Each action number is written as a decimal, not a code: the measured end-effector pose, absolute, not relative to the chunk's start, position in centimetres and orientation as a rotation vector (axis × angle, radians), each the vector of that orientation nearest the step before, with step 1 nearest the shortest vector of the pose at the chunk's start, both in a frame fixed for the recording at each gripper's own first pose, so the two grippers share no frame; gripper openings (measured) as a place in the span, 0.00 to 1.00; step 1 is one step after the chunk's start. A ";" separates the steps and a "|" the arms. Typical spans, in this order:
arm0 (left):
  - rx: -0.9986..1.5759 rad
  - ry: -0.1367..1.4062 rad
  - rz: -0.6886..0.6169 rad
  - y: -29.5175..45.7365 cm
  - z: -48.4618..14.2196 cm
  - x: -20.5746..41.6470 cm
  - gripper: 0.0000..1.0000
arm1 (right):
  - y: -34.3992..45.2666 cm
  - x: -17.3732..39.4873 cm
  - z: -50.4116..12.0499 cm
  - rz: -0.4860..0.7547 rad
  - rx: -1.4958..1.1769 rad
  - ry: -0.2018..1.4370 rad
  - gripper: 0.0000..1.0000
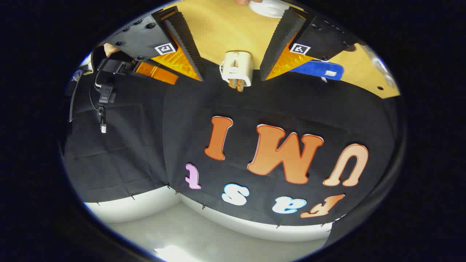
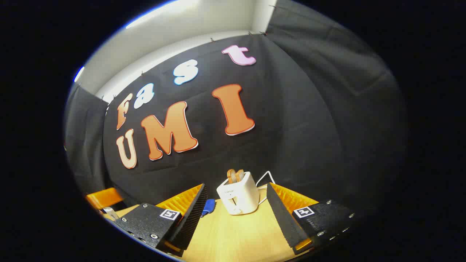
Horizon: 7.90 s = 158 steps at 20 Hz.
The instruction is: Open the teacup lid with one hand, grasp the water bottle and pour water into the teacup with the other hand; after pouring, place the water bottle on the coaster and then close the teacup lid.
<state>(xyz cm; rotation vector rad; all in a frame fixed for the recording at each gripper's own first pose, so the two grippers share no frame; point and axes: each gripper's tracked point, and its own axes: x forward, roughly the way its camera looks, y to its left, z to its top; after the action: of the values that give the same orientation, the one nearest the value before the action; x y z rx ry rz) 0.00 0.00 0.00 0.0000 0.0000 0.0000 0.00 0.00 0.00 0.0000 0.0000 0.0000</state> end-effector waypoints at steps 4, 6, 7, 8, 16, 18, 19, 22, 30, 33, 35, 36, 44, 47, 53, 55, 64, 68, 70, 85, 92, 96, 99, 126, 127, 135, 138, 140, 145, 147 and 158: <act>0.169 0.026 0.214 11.1 0.9 -9.2 0.98 | 2.0 -2.9 -0.6 -0.070 -0.090 0.000 0.98; 0.176 0.048 0.312 15.7 0.7 -12.4 0.99 | 4.1 -4.3 -2.0 -0.124 -0.180 0.030 0.98; 0.151 0.057 0.349 17.4 0.5 -13.7 0.98 | 4.5 -5.0 -1.9 -0.158 -0.304 0.015 1.00; 0.125 0.062 0.377 18.9 0.4 -14.7 0.98 | 6.2 -6.0 -2.2 -0.144 -0.343 -0.005 0.98; 0.117 0.025 0.576 27.3 1.0 -20.4 0.98 | 20.5 -7.0 -11.5 0.143 -0.232 0.179 0.99; 0.137 0.019 0.593 27.4 0.8 -20.6 0.98 | 21.6 -7.1 -13.4 0.198 -0.249 0.228 0.99; 0.142 0.018 0.591 27.1 0.6 -20.5 0.98 | 22.0 -7.4 -14.4 0.220 -0.261 0.243 0.99; 0.153 0.007 0.571 25.9 0.6 -19.8 0.98 | 22.2 -7.5 -16.8 0.248 -0.289 0.287 0.99; 0.142 0.031 0.544 25.0 -0.7 -18.3 0.98 | 22.8 -7.5 -17.6 0.242 -0.325 0.289 0.99; 0.135 0.041 0.544 25.0 -1.0 -18.2 0.97 | 23.2 -7.1 -18.9 0.249 -0.330 0.324 0.99; 0.138 0.048 0.544 25.0 -1.4 -18.2 0.98 | 23.1 -6.8 -19.7 0.240 -0.324 0.351 0.99; 0.139 0.052 0.543 25.0 -1.5 -18.2 0.98 | 23.2 -6.7 -20.1 0.238 -0.317 0.363 0.95; 0.136 0.079 0.548 25.2 -2.4 -18.2 0.98 | 24.1 -7.4 -22.2 0.276 -0.345 0.427 0.54; 0.152 0.076 0.549 25.1 -2.3 -18.3 0.98 | 23.9 -7.6 -22.4 0.272 -0.346 0.432 0.37; 0.145 0.072 0.547 25.0 -2.2 -18.4 0.98 | 23.8 -7.6 -22.3 0.271 -0.334 0.435 0.22; 0.148 0.070 0.548 24.8 -2.1 -18.5 0.98 | 23.7 -7.5 -21.8 0.265 -0.317 0.426 0.18; 0.140 0.083 0.466 22.0 -2.6 -18.2 0.98 | 21.4 -7.3 -16.0 0.216 -0.279 0.312 0.16; 0.109 0.130 0.383 19.8 -4.6 -16.9 0.97 | 18.6 -6.7 -14.8 0.153 -0.258 0.306 0.16; 0.119 0.146 0.378 19.6 -5.9 -16.3 0.98 | 17.4 -6.5 -14.5 0.126 -0.251 0.303 0.16; 0.136 0.298 0.395 22.6 -12.2 -10.2 0.98 | 13.7 -5.9 -14.2 0.054 -0.218 0.324 0.16; 0.177 0.331 0.357 22.1 -12.4 -9.9 0.61 | 13.0 -5.9 -14.2 0.044 -0.205 0.328 0.16; 0.315 0.371 0.304 20.7 -11.5 -9.2 0.61 | 12.4 -5.9 -13.7 0.033 -0.198 0.321 0.16; 0.441 0.397 0.247 19.3 -11.1 -8.6 0.61 | 11.3 -5.9 -13.4 0.011 -0.194 0.316 0.16; 1.637 0.773 -0.263 15.8 -16.6 -5.3 0.62 | 7.2 -5.8 -13.6 -0.063 -0.172 0.356 0.16; 1.659 0.773 -0.279 15.6 -16.6 -5.2 0.62 | 7.2 -5.8 -13.6 -0.063 -0.173 0.359 0.16; 1.864 0.843 -0.401 15.1 -16.5 -4.8 0.61 | 7.5 -5.9 -13.9 -0.053 -0.181 0.370 0.17; 1.937 0.832 -0.422 14.7 -15.8 -4.7 0.63 | 7.2 -5.9 -13.8 -0.058 -0.179 0.371 0.17; 1.984 0.829 -0.440 14.4 -15.5 -4.7 0.61 | 7.2 -5.9 -13.7 -0.059 -0.179 0.371 0.17; 2.129 0.816 -0.478 13.6 -14.1 -4.0 0.63 | 7.4 -6.1 -13.7 -0.052 -0.184 0.374 0.16; 2.178 0.820 -0.493 13.3 -13.9 -4.0 0.60 | 7.4 -6.1 -13.9 -0.050 -0.186 0.378 0.16; 1.947 0.882 -0.510 13.8 -15.4 -5.3 0.59 | 6.6 -6.2 -13.5 -0.057 -0.169 0.378 0.16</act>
<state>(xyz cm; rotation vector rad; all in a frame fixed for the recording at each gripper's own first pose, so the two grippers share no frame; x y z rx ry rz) -5.26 13.78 -15.36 1.9472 0.8819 -0.5096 -6.15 6.58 -13.49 -0.1693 0.3777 -0.0574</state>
